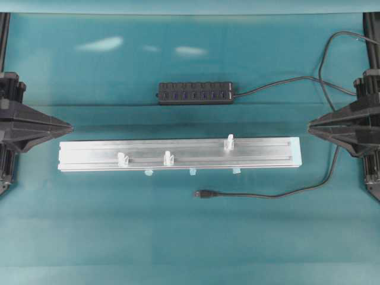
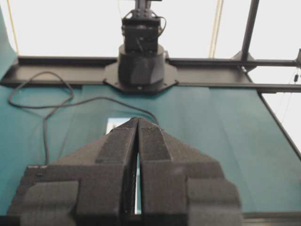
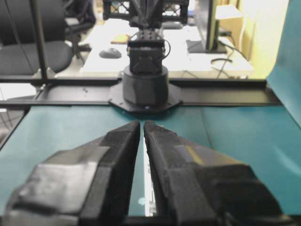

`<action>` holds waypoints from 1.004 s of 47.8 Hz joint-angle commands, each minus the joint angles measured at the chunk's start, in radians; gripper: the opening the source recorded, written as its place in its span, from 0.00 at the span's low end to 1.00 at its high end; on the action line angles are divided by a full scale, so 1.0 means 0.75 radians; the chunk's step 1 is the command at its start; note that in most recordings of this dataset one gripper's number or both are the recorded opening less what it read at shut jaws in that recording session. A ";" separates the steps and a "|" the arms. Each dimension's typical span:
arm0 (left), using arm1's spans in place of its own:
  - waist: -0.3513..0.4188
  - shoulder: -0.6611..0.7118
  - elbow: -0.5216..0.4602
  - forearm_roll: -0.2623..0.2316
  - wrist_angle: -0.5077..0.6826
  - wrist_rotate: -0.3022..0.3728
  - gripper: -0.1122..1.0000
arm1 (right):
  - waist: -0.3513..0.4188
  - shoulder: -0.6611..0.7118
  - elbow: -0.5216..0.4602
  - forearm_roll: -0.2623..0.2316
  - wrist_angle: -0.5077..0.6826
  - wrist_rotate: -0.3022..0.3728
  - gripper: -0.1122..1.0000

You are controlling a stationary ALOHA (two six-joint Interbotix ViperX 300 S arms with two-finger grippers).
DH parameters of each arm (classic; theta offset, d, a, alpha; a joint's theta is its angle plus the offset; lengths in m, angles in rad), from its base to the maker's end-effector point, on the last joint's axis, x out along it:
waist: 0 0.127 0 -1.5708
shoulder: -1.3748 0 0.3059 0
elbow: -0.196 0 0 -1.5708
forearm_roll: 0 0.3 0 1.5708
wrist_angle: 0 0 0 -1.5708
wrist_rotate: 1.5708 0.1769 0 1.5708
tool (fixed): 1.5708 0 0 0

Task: Pass the USB cable through three rings with both arms.
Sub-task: 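Move the right gripper left over the USB plug near the rail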

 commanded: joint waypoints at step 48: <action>0.008 0.166 -0.276 0.008 0.409 -0.018 0.13 | 0.006 0.366 -0.407 0.049 0.659 0.223 0.03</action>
